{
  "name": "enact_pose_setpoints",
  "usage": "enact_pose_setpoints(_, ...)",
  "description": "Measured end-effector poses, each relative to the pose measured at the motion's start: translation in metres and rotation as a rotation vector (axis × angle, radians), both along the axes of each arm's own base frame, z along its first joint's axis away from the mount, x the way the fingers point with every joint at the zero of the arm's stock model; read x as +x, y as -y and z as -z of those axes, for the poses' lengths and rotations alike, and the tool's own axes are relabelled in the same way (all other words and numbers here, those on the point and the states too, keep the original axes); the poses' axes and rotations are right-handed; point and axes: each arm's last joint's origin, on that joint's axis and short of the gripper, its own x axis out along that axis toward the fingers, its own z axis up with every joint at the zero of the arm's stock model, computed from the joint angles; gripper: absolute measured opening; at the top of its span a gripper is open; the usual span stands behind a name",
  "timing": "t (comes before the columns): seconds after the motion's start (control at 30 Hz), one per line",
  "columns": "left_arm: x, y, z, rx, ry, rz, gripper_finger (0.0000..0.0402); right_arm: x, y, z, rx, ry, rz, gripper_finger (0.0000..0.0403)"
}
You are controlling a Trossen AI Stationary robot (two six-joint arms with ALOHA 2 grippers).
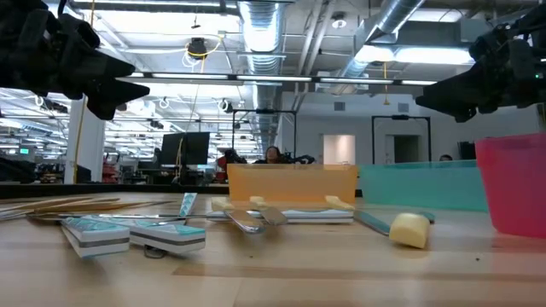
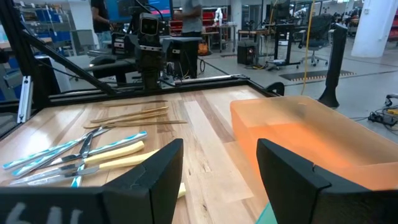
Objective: Sort silverware by color (type)
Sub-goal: Put the gold knife into the orange bin
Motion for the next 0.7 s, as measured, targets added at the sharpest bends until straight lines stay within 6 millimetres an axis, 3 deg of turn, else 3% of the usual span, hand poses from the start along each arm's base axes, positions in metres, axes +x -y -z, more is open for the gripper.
enact_pose_setpoints(0.1,0.0,0.0,-0.0002,-0.006,0.003,0.0,0.0245,0.0,0.0,-0.0008,-0.024,0.003,-0.001,0.0228)
enact_pose_setpoints(0.33,0.0,-0.0001,0.0002,-0.039,0.004,-0.006,0.0245,0.0003,-0.0017,-0.0015,0.284,0.08,-0.006,0.0228)
enact_pose_setpoints(0.7,-0.0001,-0.0005,-0.0003,-0.022,0.005,-0.017,0.0245,0.0003,-0.0016,-0.0018,0.296,0.086,-0.004,0.0228)
